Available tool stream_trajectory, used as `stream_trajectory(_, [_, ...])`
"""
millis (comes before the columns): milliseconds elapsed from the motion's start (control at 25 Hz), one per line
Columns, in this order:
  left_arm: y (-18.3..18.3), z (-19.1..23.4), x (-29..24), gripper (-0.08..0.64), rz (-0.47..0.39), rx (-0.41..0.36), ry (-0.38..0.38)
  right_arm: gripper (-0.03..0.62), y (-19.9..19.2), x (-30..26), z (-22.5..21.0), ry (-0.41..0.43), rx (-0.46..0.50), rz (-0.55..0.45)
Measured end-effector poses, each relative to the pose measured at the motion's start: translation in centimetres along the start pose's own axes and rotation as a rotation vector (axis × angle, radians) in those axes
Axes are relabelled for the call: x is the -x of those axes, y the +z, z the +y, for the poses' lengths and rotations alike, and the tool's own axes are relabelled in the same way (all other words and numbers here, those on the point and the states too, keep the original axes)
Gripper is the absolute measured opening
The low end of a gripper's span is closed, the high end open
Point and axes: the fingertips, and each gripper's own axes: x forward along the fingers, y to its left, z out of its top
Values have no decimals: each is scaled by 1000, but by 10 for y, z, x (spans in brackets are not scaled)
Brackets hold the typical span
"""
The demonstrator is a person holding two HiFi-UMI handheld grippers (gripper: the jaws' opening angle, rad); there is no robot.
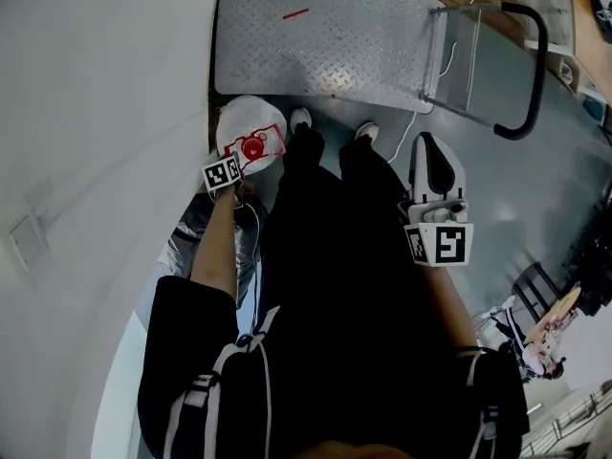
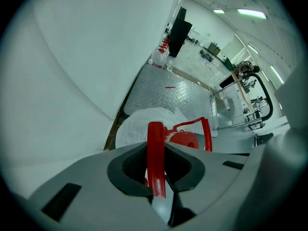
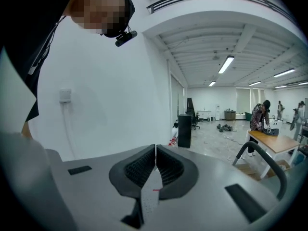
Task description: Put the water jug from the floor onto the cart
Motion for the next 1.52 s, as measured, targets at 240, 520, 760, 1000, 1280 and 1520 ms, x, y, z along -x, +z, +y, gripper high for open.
stream_trajectory(240, [13, -30, 16, 71, 3, -17, -33, 20, 6, 18, -25, -79, -40, -37])
stream_trajectory(520, [23, -77, 18, 73, 29, -118, -82, 20, 6, 34, -42, -149, -64, -62])
stream_trajectory(760, [40, -95, 31, 75, -5, -77, -106, 20, 6, 36, -50, -149, -77, -72])
stream_trajectory(1000, [62, -118, 56, 75, -19, -23, -130, 20, 14, 27, -67, -116, -51, -105])
stream_trajectory(1280, [97, -174, 82, 77, -43, -37, -173, 20, 35, 4, -103, -67, -76, -149])
stream_trajectory(1520, [140, -214, 87, 77, -80, -67, -203, 20, 38, -17, -129, -48, -102, -165])
